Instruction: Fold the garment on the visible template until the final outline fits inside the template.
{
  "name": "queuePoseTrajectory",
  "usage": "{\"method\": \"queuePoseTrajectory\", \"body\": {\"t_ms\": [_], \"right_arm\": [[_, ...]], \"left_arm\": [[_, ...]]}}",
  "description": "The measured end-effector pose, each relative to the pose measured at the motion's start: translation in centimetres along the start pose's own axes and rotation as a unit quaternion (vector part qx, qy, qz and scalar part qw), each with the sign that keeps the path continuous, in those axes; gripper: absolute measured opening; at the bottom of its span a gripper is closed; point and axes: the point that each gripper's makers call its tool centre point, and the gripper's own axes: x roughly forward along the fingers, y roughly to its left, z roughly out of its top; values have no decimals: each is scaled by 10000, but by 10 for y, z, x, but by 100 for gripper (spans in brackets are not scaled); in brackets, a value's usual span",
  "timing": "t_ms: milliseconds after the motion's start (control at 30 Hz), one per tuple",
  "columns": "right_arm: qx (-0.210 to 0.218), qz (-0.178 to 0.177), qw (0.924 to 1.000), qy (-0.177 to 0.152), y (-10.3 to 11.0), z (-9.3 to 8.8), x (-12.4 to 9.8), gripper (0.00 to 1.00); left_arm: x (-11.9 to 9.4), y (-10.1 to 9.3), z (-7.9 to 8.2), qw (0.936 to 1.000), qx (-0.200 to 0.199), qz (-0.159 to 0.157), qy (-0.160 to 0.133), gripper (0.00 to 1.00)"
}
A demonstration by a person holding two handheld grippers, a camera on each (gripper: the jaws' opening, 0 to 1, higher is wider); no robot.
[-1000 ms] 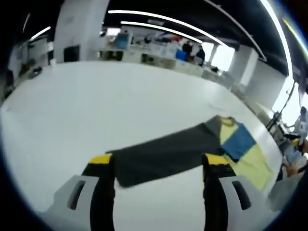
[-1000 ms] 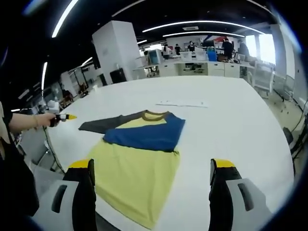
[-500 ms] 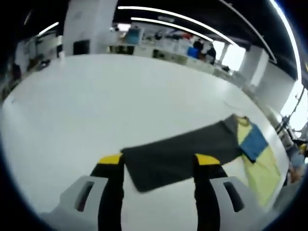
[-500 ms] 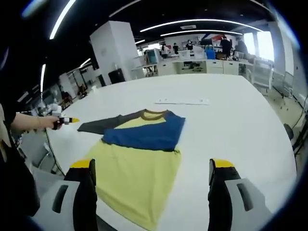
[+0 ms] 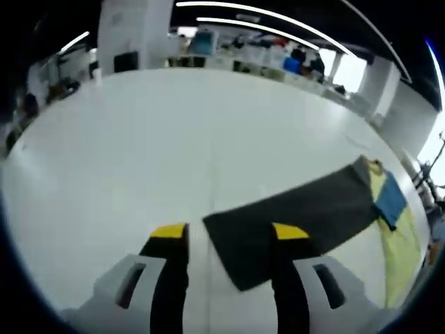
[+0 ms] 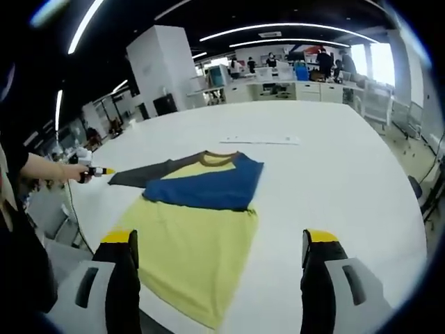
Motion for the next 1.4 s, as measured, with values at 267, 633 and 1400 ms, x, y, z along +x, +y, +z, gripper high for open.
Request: {"method": "queuePoseTrajectory", "body": {"t_ms": [267, 633, 1400], "right_arm": [[-15, -4, 10000, 93, -1, -3, 4, 97], [-6, -58, 9998, 167, -6, -8, 6, 96], [-19, -69, 9997, 221, -7, -10, 10, 96]], "left_arm": [[7, 3, 0, 9989, 417, 200, 112, 29], [14, 10, 0, 9984, 478, 258, 123, 20], [25, 0, 0, 9991, 394, 132, 82, 0]]}}
